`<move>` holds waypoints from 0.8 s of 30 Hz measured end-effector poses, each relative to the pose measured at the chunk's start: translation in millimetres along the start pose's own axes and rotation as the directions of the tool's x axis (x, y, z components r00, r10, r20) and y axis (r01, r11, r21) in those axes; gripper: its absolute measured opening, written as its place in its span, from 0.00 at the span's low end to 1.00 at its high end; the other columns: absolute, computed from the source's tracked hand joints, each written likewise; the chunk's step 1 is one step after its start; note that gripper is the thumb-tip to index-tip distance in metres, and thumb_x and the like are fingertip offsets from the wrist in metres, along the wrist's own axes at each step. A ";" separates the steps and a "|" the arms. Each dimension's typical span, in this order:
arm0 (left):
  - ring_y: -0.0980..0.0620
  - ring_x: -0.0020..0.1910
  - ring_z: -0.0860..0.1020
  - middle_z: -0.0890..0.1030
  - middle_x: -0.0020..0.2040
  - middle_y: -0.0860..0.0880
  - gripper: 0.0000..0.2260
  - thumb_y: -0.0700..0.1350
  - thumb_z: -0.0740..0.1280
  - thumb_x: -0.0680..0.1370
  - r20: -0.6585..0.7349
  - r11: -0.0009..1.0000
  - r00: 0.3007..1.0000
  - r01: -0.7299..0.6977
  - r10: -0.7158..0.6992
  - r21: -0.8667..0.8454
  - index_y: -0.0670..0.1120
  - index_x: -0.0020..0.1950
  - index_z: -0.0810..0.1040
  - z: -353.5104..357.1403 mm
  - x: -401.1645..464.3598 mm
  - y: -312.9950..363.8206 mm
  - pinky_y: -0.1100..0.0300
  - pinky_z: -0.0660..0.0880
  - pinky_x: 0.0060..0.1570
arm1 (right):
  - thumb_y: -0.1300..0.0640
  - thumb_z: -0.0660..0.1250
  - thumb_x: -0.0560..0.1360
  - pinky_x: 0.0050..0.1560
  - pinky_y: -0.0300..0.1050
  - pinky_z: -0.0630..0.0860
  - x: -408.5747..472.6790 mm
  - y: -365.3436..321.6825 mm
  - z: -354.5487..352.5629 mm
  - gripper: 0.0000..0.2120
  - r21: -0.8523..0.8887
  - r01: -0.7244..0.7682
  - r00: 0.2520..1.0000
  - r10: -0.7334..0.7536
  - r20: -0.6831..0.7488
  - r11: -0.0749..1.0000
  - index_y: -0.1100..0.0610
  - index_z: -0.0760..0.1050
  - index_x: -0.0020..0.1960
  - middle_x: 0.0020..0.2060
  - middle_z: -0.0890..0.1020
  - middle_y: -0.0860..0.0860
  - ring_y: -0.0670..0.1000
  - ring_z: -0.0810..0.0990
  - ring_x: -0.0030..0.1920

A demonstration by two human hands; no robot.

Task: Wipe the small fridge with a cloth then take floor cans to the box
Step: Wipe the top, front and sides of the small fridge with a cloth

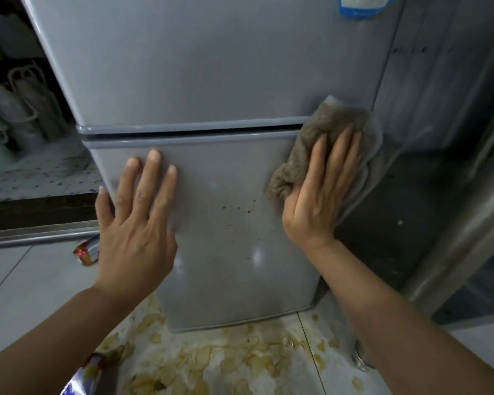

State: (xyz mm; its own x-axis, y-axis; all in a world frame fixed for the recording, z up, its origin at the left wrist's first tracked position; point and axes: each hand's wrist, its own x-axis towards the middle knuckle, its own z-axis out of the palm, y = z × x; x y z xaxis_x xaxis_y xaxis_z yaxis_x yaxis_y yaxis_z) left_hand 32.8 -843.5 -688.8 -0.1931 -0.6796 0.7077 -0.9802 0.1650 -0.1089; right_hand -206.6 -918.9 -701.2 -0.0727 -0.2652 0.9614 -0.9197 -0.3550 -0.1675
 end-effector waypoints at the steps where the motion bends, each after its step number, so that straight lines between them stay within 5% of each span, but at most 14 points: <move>1: 0.48 0.76 0.40 0.46 0.78 0.47 0.40 0.42 0.68 0.70 -0.014 1.000 1.000 -0.001 0.001 0.002 0.46 0.77 0.50 2.0 -0.2 0.1 0.42 0.46 0.71 | 0.56 0.52 0.77 0.74 0.61 0.44 -20.0 -2.3 2.9 0.26 0.000 0.043 0.998 -0.043 0.042 0.999 0.63 0.55 0.72 0.72 0.55 0.67 0.68 0.50 0.73; 3: 0.48 0.76 0.40 0.45 0.78 0.47 0.39 0.44 0.65 0.69 -0.029 1.000 1.000 0.000 0.001 0.010 0.46 0.77 0.49 3.1 -1.0 0.7 0.44 0.45 0.71 | 0.53 0.60 0.75 0.75 0.60 0.44 -73.0 -5.8 3.5 0.27 -0.013 0.213 0.953 -0.205 0.221 0.977 0.59 0.58 0.71 0.73 0.54 0.61 0.64 0.47 0.75; 6: 0.47 0.76 0.43 0.46 0.78 0.47 0.42 0.41 0.70 0.69 -0.045 0.999 0.999 -0.021 0.023 0.031 0.46 0.77 0.50 2.6 -0.9 -2.3 0.41 0.48 0.70 | 0.53 0.73 0.65 0.69 0.60 0.61 -129.7 -8.9 -3.1 0.35 -0.055 0.412 0.836 -0.354 0.419 0.909 0.55 0.62 0.68 0.70 0.59 0.59 0.63 0.57 0.71; 8: 0.46 0.76 0.45 0.47 0.78 0.47 0.45 0.41 0.74 0.66 -0.031 0.996 0.998 -0.056 0.058 0.064 0.47 0.77 0.51 1.6 -1.3 -7.3 0.40 0.50 0.68 | 0.53 0.67 0.69 0.70 0.59 0.61 -124.0 -16.2 -4.8 0.31 -0.015 0.398 0.842 -0.358 0.404 0.917 0.55 0.61 0.70 0.71 0.58 0.59 0.62 0.54 0.73; 11: 0.44 0.75 0.50 0.51 0.77 0.46 0.47 0.41 0.77 0.62 -0.021 0.996 0.999 -0.044 0.046 0.083 0.48 0.76 0.55 0.3 -10.7 -19.3 0.37 0.51 0.67 | 0.52 0.62 0.72 0.75 0.55 0.44 -51.8 -37.8 3.3 0.31 0.090 0.371 0.893 -0.382 0.239 0.924 0.54 0.58 0.72 0.73 0.55 0.57 0.57 0.47 0.76; 16: 0.42 0.74 0.52 0.51 0.77 0.45 0.49 0.40 0.78 0.60 0.039 0.998 0.999 0.021 -0.023 0.062 0.47 0.75 0.55 2.4 -29.2 -36.1 0.34 0.52 0.66 | 0.51 0.57 0.75 0.74 0.58 0.48 -2.1 -61.2 22.5 0.29 -0.029 0.349 0.936 -0.347 0.061 0.937 0.51 0.57 0.74 0.74 0.56 0.56 0.59 0.50 0.76; 19: 0.42 0.74 0.52 0.51 0.77 0.46 0.48 0.39 0.77 0.61 0.046 0.999 0.998 0.037 -0.038 0.017 0.47 0.75 0.55 2.8 -29.5 -32.7 0.34 0.53 0.66 | 0.51 0.62 0.72 0.73 0.54 0.48 -57.7 -54.3 21.5 0.29 -0.031 0.562 0.804 -0.537 0.254 0.827 0.48 0.62 0.72 0.73 0.61 0.52 0.57 0.54 0.74; 22: 0.43 0.75 0.51 0.50 0.77 0.47 0.47 0.39 0.77 0.62 0.080 0.998 0.996 0.051 -0.049 -0.021 0.47 0.75 0.55 -1.3 -31.5 -29.2 0.35 0.55 0.66 | 0.59 0.65 0.70 0.70 0.54 0.63 -90.8 -47.6 16.5 0.28 0.126 0.668 0.606 -0.634 0.481 0.733 0.47 0.67 0.70 0.68 0.72 0.49 0.52 0.65 0.70; 24: 0.44 0.74 0.53 0.51 0.77 0.46 0.46 0.40 0.77 0.63 0.116 0.999 0.992 0.045 -0.041 -0.031 0.46 0.75 0.56 -4.1 -37.2 -30.4 0.36 0.57 0.66 | 0.58 0.63 0.72 0.72 0.47 0.60 -90.2 -51.5 8.5 0.27 0.085 0.712 0.581 -0.652 0.487 0.697 0.49 0.65 0.71 0.66 0.73 0.48 0.51 0.71 0.67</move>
State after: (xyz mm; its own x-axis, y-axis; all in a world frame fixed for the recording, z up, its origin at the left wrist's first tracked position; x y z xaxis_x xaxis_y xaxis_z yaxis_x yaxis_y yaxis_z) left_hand 70.0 -820.3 -708.9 -0.1565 -0.7639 0.6261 -0.9861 0.1565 -0.0555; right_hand -149.4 -884.4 -781.2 0.7455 -0.3588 0.5616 -0.6603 -0.5123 0.5492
